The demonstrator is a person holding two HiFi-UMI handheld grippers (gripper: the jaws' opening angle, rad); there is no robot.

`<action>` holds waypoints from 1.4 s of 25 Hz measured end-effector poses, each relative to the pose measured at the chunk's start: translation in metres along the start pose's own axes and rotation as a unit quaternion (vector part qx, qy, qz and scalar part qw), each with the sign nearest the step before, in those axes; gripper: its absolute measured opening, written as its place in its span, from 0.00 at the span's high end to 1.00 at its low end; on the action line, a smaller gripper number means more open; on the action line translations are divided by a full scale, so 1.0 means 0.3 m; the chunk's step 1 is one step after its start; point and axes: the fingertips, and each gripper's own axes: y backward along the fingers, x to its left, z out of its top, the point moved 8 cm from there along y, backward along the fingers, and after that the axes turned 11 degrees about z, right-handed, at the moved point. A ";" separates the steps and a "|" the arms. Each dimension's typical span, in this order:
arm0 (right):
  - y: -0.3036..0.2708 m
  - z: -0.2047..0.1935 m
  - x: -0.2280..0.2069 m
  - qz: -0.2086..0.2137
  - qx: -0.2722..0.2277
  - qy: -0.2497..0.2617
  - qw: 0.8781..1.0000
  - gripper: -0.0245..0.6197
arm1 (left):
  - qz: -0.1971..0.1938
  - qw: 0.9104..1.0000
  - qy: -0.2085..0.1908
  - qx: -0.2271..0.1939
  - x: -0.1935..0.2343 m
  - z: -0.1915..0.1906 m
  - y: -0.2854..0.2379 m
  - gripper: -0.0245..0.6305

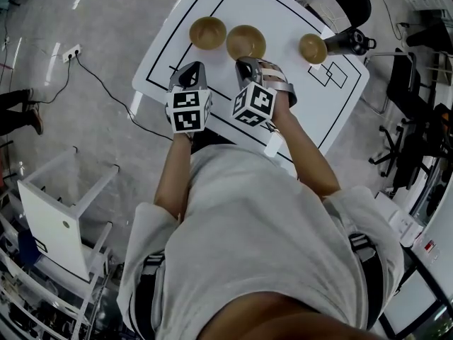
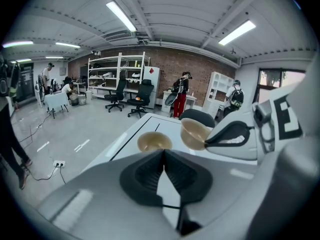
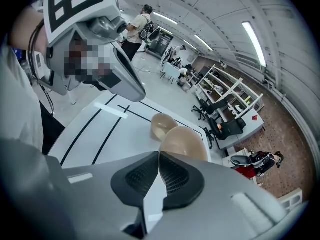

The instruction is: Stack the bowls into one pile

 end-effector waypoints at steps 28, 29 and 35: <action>-0.158 0.221 -0.032 0.038 0.025 -0.039 0.998 0.94 | -0.047 0.997 -0.042 0.040 0.240 0.029 -0.325 0.96; -0.166 0.229 -0.031 0.039 0.028 -0.036 0.998 0.94 | -0.048 0.997 -0.041 0.040 0.247 0.028 -0.328 0.96; -0.219 0.272 -0.038 0.044 0.041 -0.012 0.998 0.94 | -0.054 0.997 -0.033 0.043 0.276 0.021 -0.350 0.96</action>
